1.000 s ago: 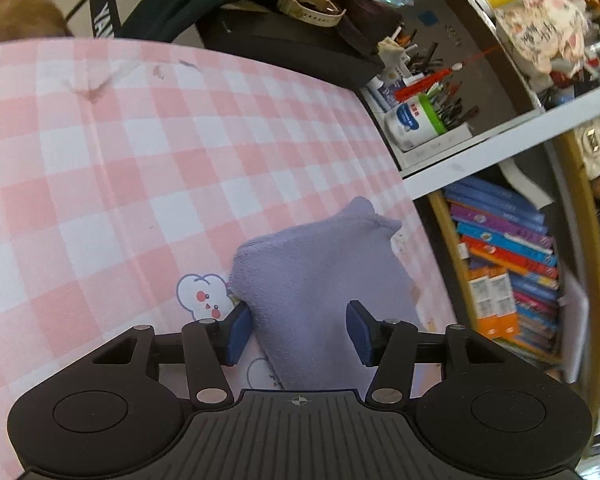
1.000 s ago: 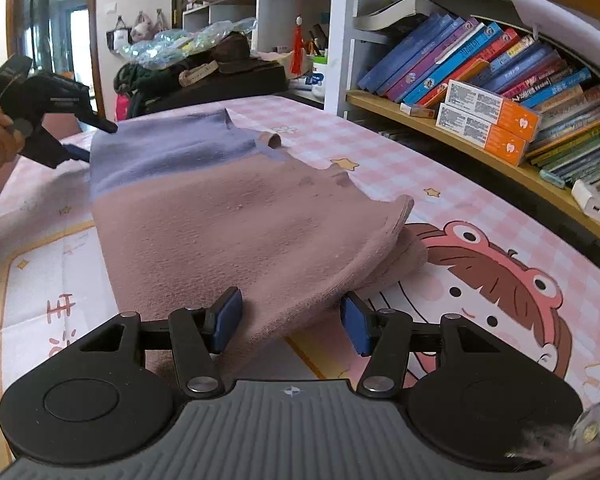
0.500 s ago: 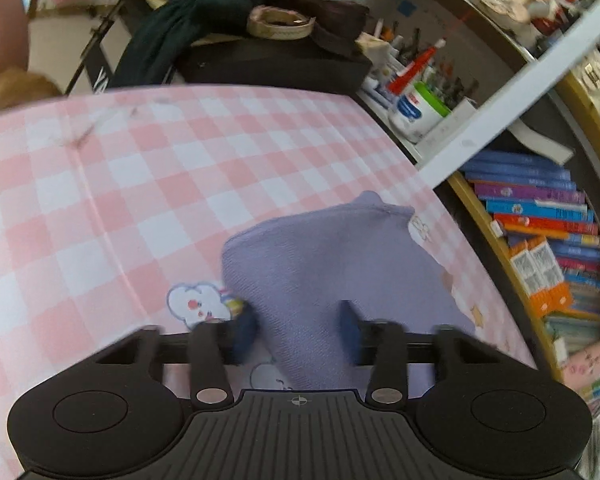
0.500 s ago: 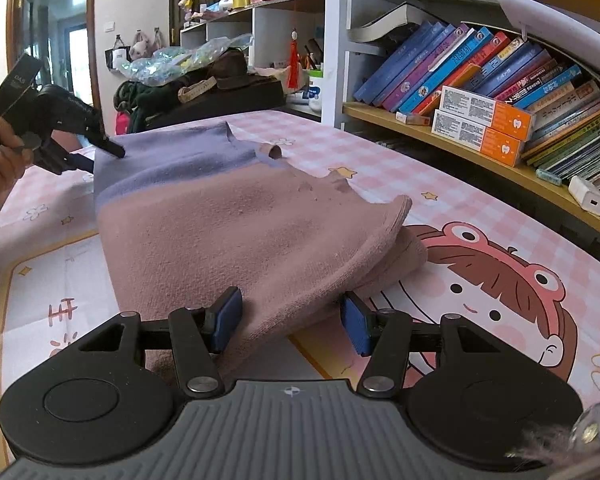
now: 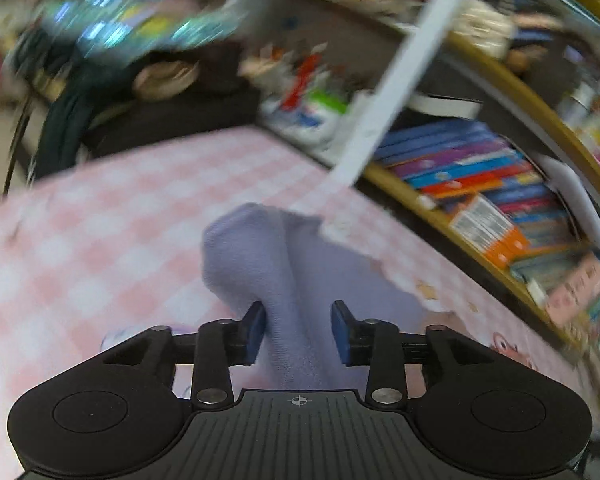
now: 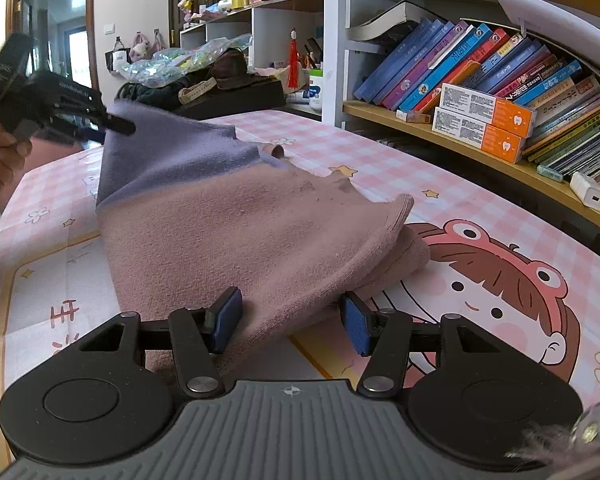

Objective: Fold clothes
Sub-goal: 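Grasp the lavender side of the folded sweater with the left gripper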

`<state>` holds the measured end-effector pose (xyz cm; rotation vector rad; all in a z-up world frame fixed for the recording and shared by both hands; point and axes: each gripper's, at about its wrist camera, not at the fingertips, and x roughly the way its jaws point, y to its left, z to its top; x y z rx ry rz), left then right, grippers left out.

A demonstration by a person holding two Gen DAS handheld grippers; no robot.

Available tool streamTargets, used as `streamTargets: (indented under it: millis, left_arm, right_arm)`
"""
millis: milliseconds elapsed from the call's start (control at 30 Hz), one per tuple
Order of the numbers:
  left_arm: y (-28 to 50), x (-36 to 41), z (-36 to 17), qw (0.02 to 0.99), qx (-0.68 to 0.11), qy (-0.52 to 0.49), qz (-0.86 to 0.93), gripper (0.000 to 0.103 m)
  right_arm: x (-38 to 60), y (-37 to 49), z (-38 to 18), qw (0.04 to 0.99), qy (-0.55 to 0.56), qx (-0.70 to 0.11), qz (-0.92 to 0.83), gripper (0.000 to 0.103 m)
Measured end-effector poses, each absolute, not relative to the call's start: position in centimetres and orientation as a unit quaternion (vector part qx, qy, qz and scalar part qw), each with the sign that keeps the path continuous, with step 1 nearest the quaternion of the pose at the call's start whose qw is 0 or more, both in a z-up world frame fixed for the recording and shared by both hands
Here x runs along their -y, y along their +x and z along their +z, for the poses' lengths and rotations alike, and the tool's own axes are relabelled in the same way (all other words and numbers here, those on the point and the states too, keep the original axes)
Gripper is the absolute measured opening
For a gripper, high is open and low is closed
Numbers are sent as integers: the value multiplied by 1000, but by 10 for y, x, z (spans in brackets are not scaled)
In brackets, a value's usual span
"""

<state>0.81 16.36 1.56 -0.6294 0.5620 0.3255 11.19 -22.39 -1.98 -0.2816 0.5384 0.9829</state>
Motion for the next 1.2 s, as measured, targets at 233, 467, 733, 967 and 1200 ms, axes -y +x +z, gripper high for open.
streamTargets:
  millis: [233,467,733,967,1200]
  left_arm:
    - [5,-181,-15,863,-289,-383,157,43]
    - [6,-191,-25,848,-260,-437,150,47]
    - [8,-197,-32,845,-231,-462,139,53]
    - [4,-202,-38,837,-215,-487,128,53]
    - [2,-204,-40,831,-208,-500,124,53]
  right_arm:
    - [225,113,-20,837,-130,-257,466,51]
    - [225,112,-20,837,-130,-257,466,51]
    - [225,112,-20,836,-127,-259,467,51]
    - [225,113,-20,835,-125,-262,468,51]
    - [227,117,-20,832,-113,-270,472,52]
